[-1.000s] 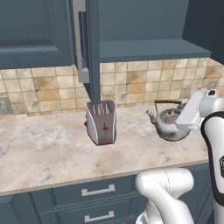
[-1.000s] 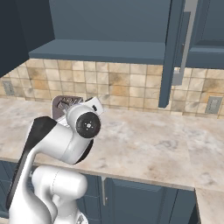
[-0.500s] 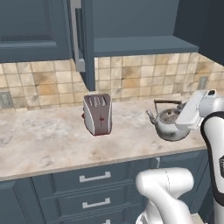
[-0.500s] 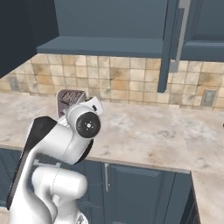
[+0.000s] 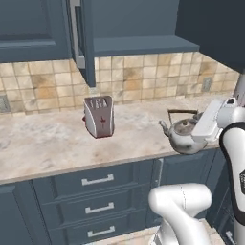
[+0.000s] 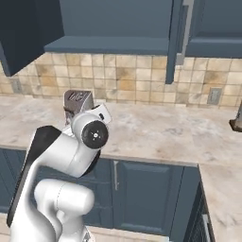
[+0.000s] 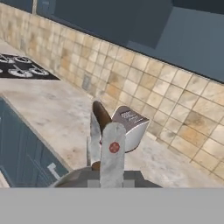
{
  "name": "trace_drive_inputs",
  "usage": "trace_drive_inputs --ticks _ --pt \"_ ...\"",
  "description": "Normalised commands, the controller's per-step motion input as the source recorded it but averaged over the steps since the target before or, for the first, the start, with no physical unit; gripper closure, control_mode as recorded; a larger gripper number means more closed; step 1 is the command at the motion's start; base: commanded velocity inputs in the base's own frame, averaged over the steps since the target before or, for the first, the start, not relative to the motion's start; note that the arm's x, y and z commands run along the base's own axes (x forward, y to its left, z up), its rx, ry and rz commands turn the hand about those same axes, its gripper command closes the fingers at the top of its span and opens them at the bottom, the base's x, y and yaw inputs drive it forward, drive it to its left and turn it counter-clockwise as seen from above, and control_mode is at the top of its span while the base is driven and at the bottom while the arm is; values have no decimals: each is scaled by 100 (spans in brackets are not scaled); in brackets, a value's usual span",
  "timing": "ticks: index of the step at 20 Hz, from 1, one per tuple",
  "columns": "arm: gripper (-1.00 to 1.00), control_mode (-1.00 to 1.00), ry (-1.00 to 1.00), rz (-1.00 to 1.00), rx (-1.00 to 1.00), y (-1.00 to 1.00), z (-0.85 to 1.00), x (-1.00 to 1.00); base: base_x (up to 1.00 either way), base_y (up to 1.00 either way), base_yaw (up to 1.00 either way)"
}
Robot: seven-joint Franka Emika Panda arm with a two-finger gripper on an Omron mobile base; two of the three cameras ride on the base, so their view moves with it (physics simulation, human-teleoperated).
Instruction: Open the cabinet, pick the kettle from the cabinet, and place it in the sink.
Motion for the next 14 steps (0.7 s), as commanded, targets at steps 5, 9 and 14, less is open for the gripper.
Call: trace_drive_inputs --ticks 5,9,14 --pt "100 100 0 0 0 0 0 0 -19 9 -75" --pt "100 100 0 0 0 0 0 0 -12 9 -81" --pt "100 100 0 0 0 0 0 0 -10 8 -81"
